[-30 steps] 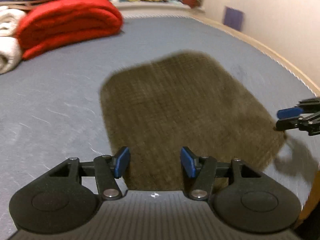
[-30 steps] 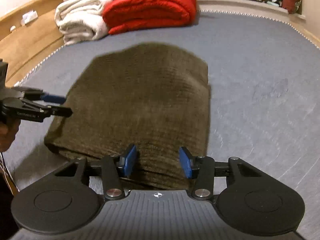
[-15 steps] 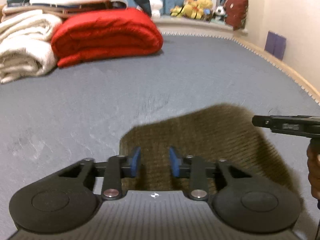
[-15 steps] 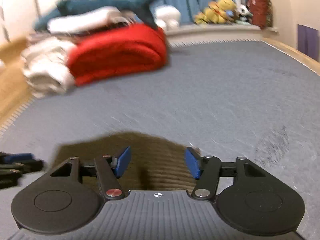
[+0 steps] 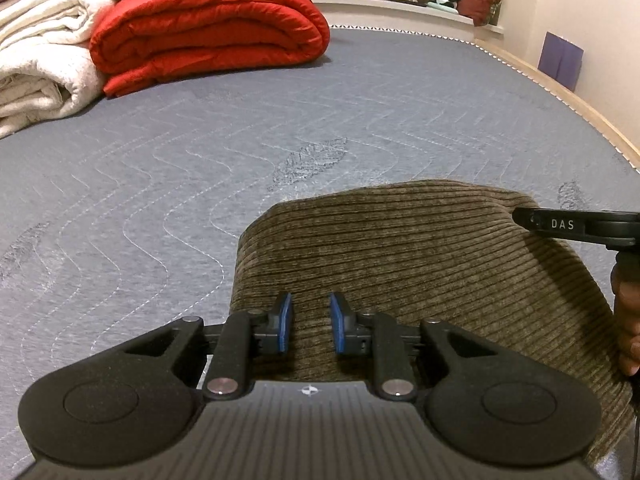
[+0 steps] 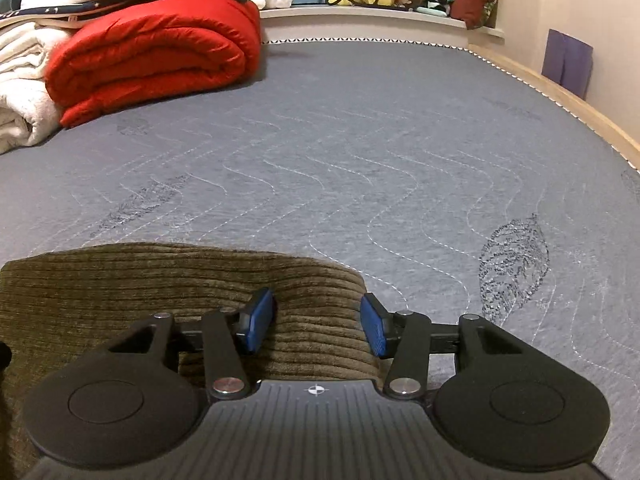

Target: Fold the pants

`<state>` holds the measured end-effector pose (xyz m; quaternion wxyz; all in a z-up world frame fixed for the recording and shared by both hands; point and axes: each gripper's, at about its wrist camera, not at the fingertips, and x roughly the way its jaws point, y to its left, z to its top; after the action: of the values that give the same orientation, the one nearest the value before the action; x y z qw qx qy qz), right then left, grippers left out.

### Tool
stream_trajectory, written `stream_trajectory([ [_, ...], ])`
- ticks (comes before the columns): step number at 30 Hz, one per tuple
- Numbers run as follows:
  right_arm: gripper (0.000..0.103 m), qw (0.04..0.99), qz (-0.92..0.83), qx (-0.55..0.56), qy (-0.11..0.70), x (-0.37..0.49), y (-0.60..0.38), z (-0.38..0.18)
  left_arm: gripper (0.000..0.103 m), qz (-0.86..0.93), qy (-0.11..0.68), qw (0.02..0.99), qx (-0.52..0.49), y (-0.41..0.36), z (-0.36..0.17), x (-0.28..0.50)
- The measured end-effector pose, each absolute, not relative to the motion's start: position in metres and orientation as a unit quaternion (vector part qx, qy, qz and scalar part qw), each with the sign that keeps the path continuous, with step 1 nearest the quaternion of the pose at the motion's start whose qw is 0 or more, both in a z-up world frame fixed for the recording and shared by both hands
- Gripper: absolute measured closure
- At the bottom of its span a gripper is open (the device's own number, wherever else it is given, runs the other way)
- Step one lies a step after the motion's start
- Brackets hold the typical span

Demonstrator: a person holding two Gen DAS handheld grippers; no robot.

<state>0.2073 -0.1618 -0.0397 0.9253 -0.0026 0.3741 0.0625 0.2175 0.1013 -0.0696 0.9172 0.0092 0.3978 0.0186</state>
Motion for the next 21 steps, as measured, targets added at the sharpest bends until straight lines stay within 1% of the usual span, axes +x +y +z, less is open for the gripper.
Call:
stream_trajectory([
  [6,0.053,0.923,0.066,0.006,0.378,0.192,-0.167,-0.022,0.079,0.018,0.405,0.914,0.010,0.104,-0.064,0.212],
  [11,0.053,0.925,0.096,0.007,0.368,0.163,-0.186,0.010,0.078,0.019,0.406,0.913,0.020,0.104,-0.056,0.201],
  [13,0.051,0.923,0.119,0.005,0.366,0.146,-0.195,0.021,0.076,0.019,0.405,0.914,0.023,0.105,-0.053,0.196],
  [15,0.051,0.912,0.154,0.002,0.380,0.130,-0.202,0.025,0.076,0.018,0.406,0.913,0.024,0.106,-0.051,0.189],
  [17,0.050,0.894,0.191,-0.025,0.404,0.111,-0.206,0.023,0.076,0.012,0.407,0.913,0.018,0.109,-0.048,0.181],
  [21,0.051,0.850,0.204,-0.115,0.472,0.080,-0.210,-0.009,0.076,-0.020,0.416,0.909,-0.020,0.116,-0.045,0.162],
])
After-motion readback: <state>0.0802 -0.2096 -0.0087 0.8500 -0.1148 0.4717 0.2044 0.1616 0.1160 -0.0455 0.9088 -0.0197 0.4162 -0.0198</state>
